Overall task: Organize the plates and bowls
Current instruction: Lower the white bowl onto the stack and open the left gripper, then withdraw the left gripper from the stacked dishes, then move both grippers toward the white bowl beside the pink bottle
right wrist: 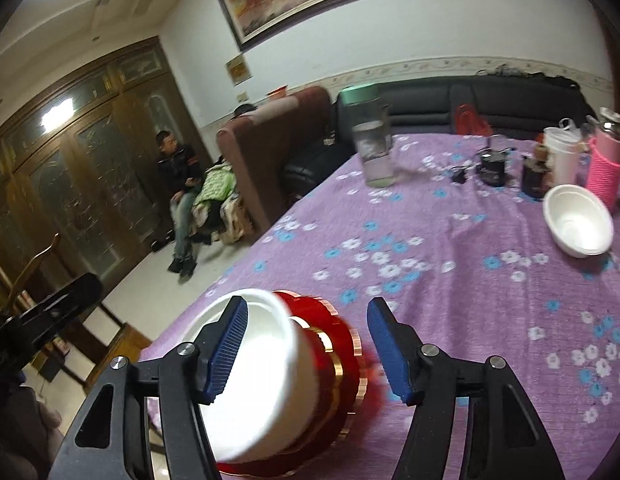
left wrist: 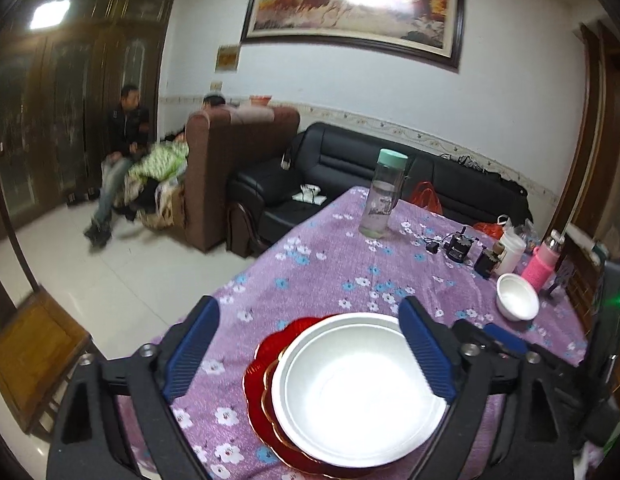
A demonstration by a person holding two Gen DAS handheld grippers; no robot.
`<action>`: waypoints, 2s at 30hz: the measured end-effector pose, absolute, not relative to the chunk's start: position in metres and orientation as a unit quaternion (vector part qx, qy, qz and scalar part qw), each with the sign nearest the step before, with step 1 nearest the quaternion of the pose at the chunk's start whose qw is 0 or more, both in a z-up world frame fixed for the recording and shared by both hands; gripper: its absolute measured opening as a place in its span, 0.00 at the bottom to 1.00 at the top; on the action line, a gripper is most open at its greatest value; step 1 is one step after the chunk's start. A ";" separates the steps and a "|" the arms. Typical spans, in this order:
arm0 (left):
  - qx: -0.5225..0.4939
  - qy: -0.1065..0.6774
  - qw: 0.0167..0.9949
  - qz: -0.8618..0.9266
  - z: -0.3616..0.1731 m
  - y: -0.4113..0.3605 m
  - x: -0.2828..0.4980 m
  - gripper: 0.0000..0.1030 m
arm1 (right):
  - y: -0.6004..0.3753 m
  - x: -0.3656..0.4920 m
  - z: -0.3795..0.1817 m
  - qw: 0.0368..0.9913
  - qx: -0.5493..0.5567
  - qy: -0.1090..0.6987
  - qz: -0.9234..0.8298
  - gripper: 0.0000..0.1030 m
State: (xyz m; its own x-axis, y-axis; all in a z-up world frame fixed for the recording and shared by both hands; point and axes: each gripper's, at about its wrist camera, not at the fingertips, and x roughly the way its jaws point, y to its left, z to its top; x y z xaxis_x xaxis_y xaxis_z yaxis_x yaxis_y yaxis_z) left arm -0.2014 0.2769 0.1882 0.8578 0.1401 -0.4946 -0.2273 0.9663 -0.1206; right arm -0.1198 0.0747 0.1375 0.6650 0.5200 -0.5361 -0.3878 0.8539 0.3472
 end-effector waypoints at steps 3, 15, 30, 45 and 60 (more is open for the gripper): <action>-0.052 0.245 0.964 0.090 0.188 0.257 -0.200 0.91 | 0.058 -0.123 0.133 0.911 0.112 0.323 0.231 0.66; 0.059 0.273 0.957 0.082 0.168 0.186 -0.186 0.91 | -0.006 -0.135 0.109 0.914 0.167 0.333 0.161 0.68; 0.093 0.308 0.944 0.068 0.153 0.157 -0.178 0.91 | -0.015 -0.145 0.111 0.923 0.149 0.322 0.146 0.71; 0.102 0.313 0.943 0.045 0.155 0.141 -0.176 0.91 | -0.028 -0.145 0.111 0.922 0.163 0.324 0.134 0.71; 0.127 0.320 0.939 0.005 0.155 0.097 -0.167 0.91 | -0.063 -0.144 0.107 0.920 0.189 0.324 0.112 0.71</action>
